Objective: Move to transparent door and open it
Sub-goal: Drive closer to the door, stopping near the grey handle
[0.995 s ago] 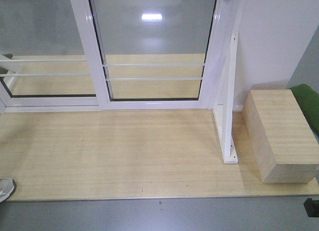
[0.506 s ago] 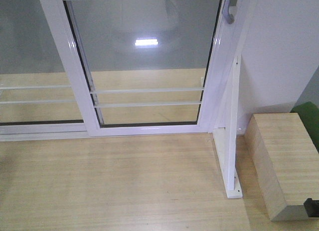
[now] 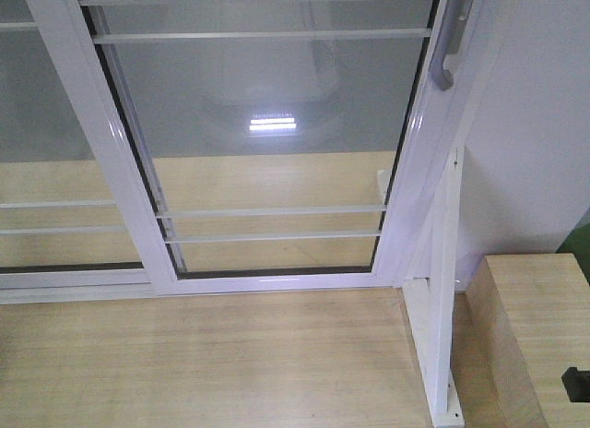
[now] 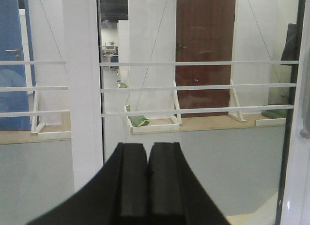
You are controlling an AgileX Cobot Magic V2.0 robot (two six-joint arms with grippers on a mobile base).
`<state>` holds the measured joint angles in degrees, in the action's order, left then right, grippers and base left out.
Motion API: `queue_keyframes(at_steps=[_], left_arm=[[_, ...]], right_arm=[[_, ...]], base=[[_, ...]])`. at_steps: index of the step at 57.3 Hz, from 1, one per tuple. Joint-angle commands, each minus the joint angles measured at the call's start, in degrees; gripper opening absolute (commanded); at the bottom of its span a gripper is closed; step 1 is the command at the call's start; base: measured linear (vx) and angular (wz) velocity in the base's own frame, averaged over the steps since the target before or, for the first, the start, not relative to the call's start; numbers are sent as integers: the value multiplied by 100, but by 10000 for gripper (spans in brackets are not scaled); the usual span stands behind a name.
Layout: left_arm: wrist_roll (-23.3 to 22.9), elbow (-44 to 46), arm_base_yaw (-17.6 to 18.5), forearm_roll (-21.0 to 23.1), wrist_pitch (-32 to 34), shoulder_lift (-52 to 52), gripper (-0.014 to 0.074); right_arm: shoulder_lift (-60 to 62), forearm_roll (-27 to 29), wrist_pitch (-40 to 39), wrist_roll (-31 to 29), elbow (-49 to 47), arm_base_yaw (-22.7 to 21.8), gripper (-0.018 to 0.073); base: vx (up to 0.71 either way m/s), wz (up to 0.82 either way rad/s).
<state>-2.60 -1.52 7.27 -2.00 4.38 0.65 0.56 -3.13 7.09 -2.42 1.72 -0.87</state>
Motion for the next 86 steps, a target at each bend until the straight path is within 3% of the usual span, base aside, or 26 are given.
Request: queue_keyframes(at_steps=[1, 86], left_arm=[[-43, -178, 16, 61, 485, -40, -6], [-43, -178, 12, 61, 488, -70, -6]], right_arm=[[78, -19, -496, -7, 72, -17, -8], [11, -19, -469, -7, 72, -10, -8]], base=[[21, 5], [8, 2]])
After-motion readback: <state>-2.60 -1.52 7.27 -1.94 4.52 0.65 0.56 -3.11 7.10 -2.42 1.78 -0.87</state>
